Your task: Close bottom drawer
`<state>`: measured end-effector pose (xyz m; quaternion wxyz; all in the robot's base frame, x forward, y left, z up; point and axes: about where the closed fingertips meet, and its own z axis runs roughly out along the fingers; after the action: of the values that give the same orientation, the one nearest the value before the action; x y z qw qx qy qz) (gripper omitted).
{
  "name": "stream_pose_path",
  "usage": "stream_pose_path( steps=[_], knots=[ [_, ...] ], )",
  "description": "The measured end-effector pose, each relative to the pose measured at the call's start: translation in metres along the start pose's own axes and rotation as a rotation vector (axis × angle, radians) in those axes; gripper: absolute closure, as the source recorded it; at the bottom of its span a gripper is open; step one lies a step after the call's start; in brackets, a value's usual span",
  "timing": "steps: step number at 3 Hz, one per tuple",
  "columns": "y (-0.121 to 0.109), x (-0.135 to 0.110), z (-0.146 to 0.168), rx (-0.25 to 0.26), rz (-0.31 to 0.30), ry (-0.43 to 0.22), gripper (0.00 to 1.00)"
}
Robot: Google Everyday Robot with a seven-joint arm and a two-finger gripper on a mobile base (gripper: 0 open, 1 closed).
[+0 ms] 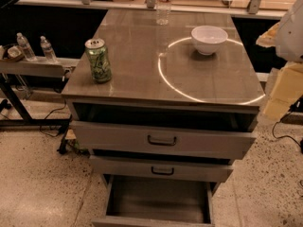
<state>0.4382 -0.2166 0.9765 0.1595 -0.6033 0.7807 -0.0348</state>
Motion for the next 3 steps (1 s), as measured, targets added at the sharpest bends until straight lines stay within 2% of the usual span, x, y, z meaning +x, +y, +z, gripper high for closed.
stream_pose_path(
  steps=[1, 2, 3],
  knots=[
    [0.001, 0.001, 0.001, -0.001, 0.002, 0.001, 0.0],
    [0.028, 0.025, 0.023, -0.039, 0.05, 0.036, 0.0],
    [0.072, 0.059, 0.056, -0.078, 0.077, 0.049, 0.0]
  ],
)
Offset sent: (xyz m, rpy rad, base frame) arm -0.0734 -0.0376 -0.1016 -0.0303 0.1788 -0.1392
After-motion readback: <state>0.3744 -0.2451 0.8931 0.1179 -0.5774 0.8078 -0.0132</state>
